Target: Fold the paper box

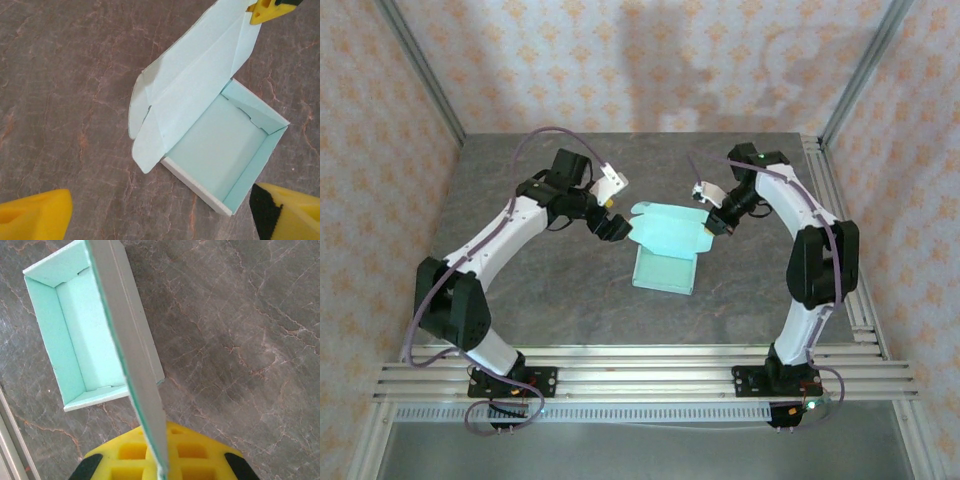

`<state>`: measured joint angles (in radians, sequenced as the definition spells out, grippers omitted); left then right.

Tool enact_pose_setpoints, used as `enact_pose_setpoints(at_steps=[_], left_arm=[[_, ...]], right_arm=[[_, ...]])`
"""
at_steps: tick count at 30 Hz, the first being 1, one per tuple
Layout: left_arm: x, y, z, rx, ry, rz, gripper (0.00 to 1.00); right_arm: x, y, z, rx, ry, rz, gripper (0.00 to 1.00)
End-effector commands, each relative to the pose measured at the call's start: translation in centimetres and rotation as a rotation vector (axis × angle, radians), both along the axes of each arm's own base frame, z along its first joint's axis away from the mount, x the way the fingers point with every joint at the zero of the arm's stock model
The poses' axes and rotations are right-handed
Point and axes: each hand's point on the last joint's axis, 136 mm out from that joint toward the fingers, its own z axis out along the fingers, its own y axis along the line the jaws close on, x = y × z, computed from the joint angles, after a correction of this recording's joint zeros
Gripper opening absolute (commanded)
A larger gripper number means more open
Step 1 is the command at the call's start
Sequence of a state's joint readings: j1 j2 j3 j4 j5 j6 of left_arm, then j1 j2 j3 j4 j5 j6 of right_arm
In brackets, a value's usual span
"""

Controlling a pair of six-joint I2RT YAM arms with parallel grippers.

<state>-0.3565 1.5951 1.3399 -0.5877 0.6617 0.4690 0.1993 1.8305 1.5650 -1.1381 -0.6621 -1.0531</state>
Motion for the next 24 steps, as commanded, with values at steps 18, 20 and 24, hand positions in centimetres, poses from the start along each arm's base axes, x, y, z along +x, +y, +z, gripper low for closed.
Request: enact_pose_setpoints(at_steps=[18, 20, 24], left_arm=[[2.7, -2.6, -2.7, 0.135, 0.012, -0.253, 0.40], [2.5, -2.7, -2.8, 0.135, 0.026, -0.267, 0.36], [1.9, -2.9, -2.5, 0.131, 0.040, -0.292, 0.36]], right_arm=[[-0.8, 0.0, 1.1, -0.013, -0.049, 0.050, 0.00], [-0.7, 0.0, 1.0, -0.017, -0.047, 0.051, 0.00], [-0.7, 0.1, 1.0, -0.010, -0.040, 0.053, 0.00]])
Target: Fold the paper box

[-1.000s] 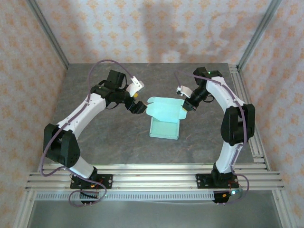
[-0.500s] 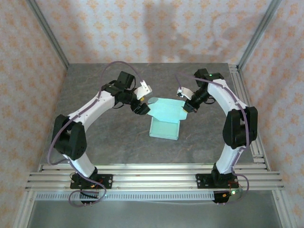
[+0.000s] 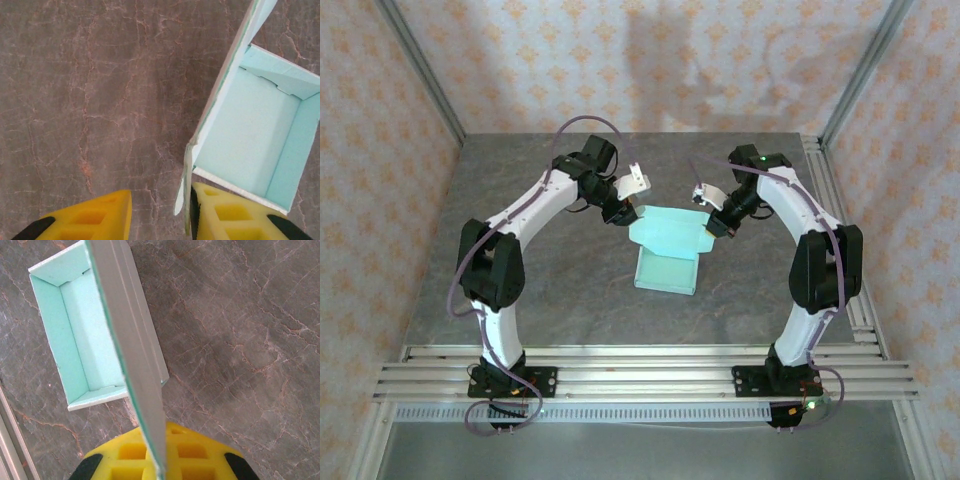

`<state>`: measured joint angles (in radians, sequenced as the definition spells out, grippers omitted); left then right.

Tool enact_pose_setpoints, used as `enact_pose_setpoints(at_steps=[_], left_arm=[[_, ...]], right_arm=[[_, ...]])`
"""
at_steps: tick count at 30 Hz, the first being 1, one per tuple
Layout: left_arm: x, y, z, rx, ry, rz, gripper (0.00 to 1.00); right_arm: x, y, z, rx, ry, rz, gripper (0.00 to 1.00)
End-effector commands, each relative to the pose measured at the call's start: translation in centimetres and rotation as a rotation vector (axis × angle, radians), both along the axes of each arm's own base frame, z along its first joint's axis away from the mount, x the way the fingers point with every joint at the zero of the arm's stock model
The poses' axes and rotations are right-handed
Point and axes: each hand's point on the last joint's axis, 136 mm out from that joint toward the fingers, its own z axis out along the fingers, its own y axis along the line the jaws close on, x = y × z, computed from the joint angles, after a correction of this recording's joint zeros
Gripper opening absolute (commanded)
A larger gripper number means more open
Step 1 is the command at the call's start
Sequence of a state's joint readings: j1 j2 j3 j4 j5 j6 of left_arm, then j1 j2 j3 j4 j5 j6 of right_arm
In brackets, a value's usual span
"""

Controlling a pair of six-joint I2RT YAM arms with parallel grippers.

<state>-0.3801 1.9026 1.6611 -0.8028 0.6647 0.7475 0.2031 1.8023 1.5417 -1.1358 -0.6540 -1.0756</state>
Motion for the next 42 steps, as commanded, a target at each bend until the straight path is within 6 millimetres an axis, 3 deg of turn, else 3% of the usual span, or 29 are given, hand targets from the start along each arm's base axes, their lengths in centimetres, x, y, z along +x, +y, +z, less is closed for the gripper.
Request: enact_pose_setpoints(at_steps=[1, 11, 22, 28, 35, 42], left_arm=[[-1.4, -0.6, -0.2, -0.001, 0.062, -0.061, 0.35], [-1.7, -1.1, -1.2, 0.000, 0.112, -0.076, 0.32], [-1.9, -1.1, -1.2, 0.009, 0.126, -0.082, 0.01], [-2.0, -1.1, -1.1, 0.003, 0.138, -0.070, 0.00], [-0.3, -1.5, 0.3, -0.042, 0.079, 0.033, 0.00], [3.6, -1.1, 1.1, -0.057, 0.029, 0.260, 0.00]], right_arm=[[-0.1, 0.2, 0.6, -0.002, -0.019, 0.033, 0.00], [-0.2, 0.3, 0.7, 0.001, -0.019, 0.031, 0.00], [-0.3, 0.4, 1.0, 0.011, -0.026, 0.039, 0.00], [0.0, 0.6, 1.4, 0.025, -0.046, 0.022, 0.00], [1.8, 1.3, 2.6, 0.059, -0.152, -0.068, 0.00], [4.1, 1.2, 2.9, 0.030, -0.226, -0.195, 0.00]])
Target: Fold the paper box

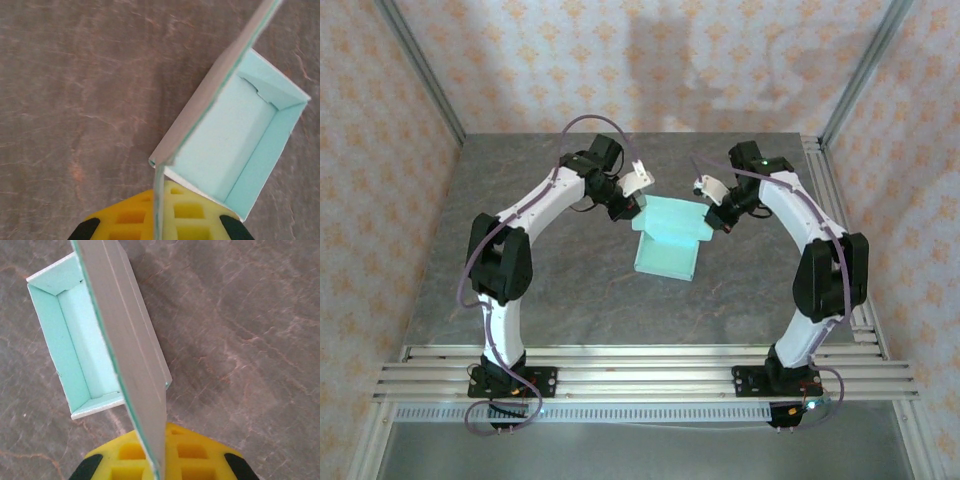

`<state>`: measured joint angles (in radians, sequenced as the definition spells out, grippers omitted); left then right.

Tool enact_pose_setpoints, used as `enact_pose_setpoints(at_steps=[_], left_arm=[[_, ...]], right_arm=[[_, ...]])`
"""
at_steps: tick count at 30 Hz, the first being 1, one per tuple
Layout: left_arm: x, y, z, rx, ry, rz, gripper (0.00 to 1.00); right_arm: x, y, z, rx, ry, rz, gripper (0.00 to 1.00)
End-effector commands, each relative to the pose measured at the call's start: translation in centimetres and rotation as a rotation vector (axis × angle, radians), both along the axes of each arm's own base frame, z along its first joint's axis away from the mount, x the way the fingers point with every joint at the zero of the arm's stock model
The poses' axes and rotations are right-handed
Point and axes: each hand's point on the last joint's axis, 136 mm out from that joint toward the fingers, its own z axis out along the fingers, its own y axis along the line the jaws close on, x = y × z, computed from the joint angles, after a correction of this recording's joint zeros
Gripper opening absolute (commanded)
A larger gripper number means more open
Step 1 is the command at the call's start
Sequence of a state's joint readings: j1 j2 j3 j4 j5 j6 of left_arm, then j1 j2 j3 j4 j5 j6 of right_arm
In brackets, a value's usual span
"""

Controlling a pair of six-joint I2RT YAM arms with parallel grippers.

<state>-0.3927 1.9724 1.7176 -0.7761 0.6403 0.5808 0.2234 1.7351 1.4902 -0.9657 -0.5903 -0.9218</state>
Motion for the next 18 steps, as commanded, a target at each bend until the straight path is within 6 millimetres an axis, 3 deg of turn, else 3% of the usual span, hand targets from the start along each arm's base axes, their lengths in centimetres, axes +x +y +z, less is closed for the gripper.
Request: enact_pose_setpoints(at_steps=[1, 8, 18], left_arm=[[2.3, -0.2, 2.3, -0.041, -0.034, 0.168, 0.00], [3.6, -0.2, 2.5, -0.077, 0.023, 0.421, 0.00], [5.1, -0.6, 2.4, -0.110, 0.028, 0.648, 0.00]], right_arm=[[2.0, 0.9, 1.8, 0.032, -0.115, -0.082, 0.00], [3.1, 0.9, 2.1, 0.014, -0.184, -0.184, 0.00], [7.2, 1.0, 3.3, 0.030, -0.315, -0.490, 0.00]])
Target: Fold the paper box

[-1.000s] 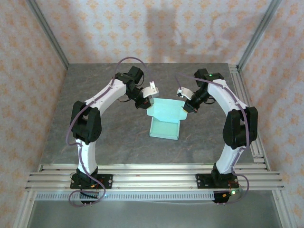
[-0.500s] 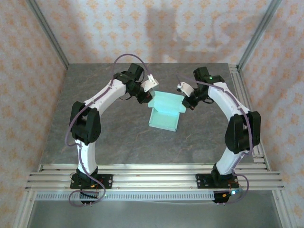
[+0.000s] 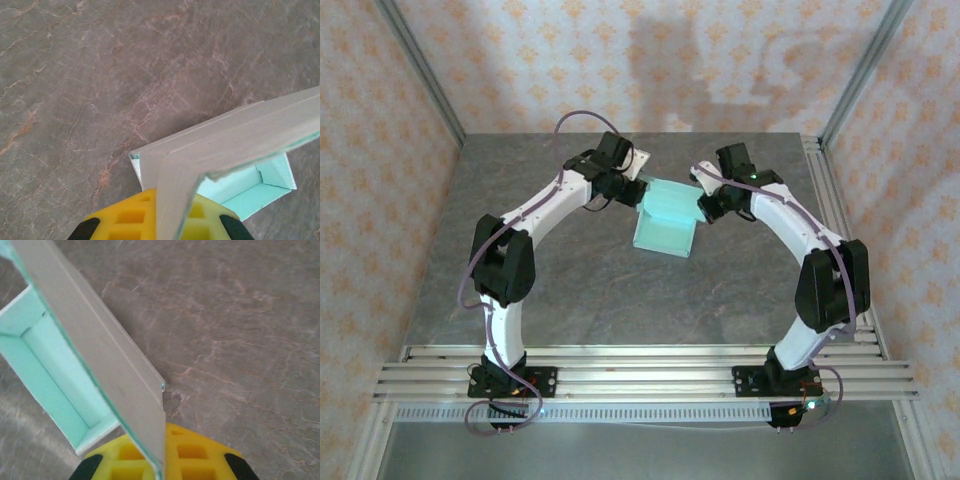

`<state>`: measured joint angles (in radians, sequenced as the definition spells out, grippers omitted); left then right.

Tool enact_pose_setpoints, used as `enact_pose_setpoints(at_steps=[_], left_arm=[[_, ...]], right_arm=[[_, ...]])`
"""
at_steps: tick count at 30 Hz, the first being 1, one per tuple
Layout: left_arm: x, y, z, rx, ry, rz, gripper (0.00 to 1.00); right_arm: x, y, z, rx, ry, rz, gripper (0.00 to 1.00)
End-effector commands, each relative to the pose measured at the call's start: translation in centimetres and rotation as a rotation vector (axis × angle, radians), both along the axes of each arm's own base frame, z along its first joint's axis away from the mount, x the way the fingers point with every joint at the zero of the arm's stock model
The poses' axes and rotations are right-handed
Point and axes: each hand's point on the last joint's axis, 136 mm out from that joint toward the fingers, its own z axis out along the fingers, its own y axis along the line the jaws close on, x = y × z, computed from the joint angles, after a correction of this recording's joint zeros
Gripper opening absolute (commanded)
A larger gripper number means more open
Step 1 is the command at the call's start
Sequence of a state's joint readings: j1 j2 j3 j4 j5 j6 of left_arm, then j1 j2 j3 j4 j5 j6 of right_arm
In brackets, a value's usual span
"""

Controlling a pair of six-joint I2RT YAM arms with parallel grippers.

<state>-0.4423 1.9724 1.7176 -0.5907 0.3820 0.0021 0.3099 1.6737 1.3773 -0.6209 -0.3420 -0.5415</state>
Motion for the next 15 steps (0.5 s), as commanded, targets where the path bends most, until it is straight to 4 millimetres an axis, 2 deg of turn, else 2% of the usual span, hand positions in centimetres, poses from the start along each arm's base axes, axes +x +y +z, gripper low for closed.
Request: enact_pose_setpoints(at_steps=[1, 9, 15], left_arm=[[0.6, -0.7, 1.4, -0.042, -0.021, 0.111, 0.00], [1.6, -1.2, 0.7, -0.052, -0.002, 0.221, 0.00], [2.3, -1.8, 0.6, -0.079, 0.005, 0.274, 0.00]], right_arm=[[2.5, 0.4, 2.7, 0.042, -0.136, -0.152, 0.00], [4.2, 2.0, 4.3, 0.155, -0.208, -0.345, 0.00], [5.5, 2.0, 4.9, 0.279, -0.290, -0.525, 0.00]])
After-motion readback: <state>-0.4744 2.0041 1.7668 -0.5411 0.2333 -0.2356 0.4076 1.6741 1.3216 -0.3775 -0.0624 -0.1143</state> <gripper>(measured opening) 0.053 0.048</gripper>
